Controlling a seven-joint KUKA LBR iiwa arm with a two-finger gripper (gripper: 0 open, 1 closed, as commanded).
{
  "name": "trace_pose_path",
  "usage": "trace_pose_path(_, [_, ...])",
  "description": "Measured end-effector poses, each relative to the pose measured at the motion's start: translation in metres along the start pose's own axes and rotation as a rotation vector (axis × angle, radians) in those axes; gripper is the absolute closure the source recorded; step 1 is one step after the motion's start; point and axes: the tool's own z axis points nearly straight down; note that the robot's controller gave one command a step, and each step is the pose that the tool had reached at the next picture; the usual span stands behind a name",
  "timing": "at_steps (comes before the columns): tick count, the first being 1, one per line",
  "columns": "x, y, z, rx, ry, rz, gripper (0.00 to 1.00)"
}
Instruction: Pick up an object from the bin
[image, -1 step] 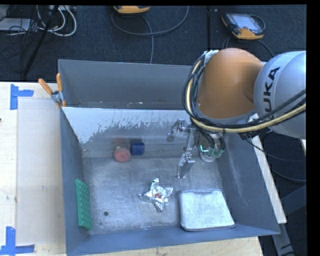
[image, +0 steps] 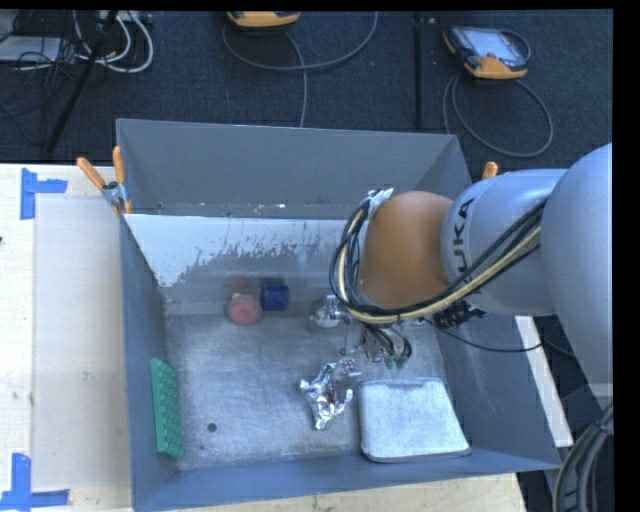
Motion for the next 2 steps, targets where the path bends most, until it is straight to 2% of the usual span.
trace_pose_path(1, [-0.001,0.0,-0.003,-0.001,-0.003,0.002,1.0])
trace_pose_path(2, [0.007,0.003,-0.107,0.0,-0.002,-0.263,1.0])
